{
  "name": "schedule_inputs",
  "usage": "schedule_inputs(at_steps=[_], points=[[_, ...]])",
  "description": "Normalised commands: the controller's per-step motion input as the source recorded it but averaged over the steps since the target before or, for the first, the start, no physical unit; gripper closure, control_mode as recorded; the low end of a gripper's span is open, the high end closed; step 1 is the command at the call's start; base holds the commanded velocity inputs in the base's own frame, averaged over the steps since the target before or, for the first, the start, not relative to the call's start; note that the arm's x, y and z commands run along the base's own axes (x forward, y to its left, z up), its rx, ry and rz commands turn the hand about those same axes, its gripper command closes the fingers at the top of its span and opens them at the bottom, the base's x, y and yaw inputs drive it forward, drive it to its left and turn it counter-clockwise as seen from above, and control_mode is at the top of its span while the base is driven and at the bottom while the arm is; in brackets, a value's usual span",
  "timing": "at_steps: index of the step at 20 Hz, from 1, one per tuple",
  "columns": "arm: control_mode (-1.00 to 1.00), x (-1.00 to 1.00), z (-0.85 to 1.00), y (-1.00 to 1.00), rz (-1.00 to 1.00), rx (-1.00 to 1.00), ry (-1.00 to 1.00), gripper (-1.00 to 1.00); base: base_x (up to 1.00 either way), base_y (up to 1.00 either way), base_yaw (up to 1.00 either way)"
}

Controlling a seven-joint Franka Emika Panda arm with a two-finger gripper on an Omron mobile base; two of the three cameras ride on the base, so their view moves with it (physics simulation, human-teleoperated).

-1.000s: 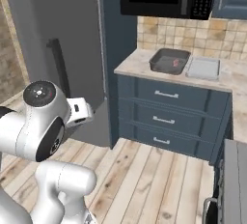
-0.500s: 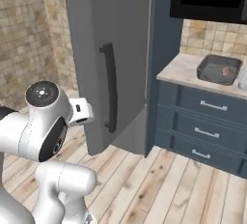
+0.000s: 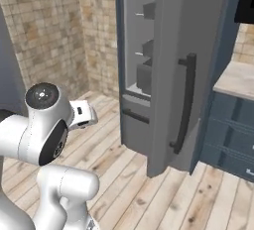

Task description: Place one eggplant and one steak in each tupperware on the nearby counter, to pack two identical lunches.

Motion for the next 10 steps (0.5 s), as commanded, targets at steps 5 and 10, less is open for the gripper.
schedule_inputs(at_steps=[5, 10], points=[[1.00, 0.00, 0.00, 0.00, 0.00, 0.00, 0.00, -1.00, 0.14, 0.77, 0.01], [1.00, 0.00, 0.00, 0.00, 0.00, 0.00, 0.00, -1.00, 0.34, 0.10, -0.38]])
